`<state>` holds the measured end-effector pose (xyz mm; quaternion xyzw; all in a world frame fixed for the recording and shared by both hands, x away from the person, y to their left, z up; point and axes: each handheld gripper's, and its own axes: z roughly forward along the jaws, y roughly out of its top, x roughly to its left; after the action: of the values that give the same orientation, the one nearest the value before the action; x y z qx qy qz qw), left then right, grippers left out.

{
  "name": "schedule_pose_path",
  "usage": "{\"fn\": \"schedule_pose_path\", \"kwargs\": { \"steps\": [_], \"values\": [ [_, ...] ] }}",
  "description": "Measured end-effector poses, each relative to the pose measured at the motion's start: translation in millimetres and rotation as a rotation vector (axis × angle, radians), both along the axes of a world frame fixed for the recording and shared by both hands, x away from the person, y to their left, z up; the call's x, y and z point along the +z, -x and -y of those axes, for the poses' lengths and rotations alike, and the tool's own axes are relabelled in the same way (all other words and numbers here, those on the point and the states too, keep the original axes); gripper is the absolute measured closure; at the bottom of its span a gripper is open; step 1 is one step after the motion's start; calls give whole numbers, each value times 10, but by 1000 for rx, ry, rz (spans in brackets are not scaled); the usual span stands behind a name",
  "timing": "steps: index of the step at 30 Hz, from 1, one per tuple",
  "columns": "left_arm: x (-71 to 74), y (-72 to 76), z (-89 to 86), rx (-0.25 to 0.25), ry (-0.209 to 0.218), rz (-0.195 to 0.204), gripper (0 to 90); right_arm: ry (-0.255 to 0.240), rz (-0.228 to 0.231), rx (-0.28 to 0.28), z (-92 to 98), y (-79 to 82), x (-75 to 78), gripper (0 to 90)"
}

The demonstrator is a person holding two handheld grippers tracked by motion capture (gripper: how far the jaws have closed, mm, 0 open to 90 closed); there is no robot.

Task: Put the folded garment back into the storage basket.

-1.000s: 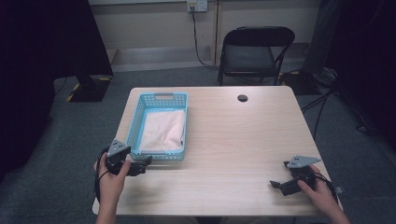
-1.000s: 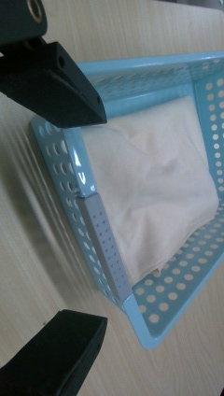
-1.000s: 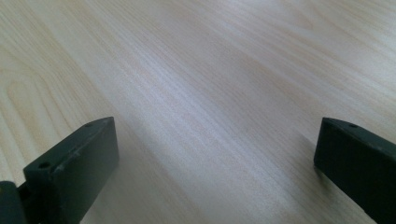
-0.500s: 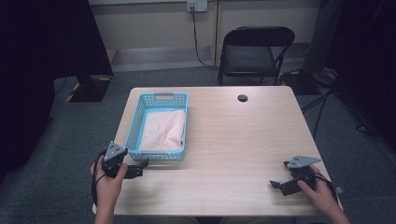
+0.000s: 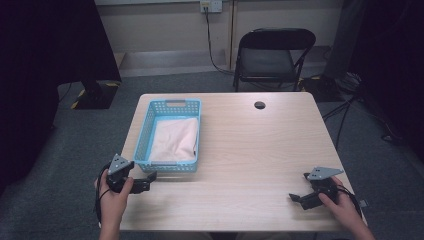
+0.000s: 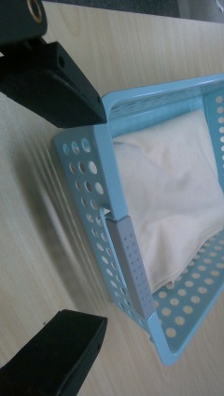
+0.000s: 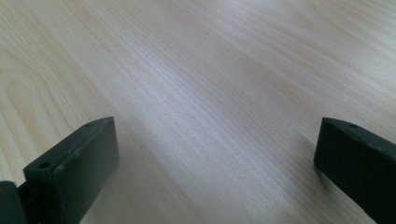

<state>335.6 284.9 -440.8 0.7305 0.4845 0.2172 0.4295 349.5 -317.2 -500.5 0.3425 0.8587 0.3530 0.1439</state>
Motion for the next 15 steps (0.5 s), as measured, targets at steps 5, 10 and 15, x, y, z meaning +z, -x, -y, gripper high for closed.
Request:
{"fn": "schedule_pose_path", "kwargs": {
  "steps": [5, 10, 15],
  "values": [
    [-31, -3, -8, -6, 3, -5, 37, 0, 0, 0, 0, 0, 0, 0],
    [-46, 0, -10, -8, 6, -7, 37, 0, 0, 0, 0, 0, 0, 0],
    [-69, 4, -18, -7, 7, -11, 37, 0, 0, 0, 0, 0, 0, 0]
  ]
}}
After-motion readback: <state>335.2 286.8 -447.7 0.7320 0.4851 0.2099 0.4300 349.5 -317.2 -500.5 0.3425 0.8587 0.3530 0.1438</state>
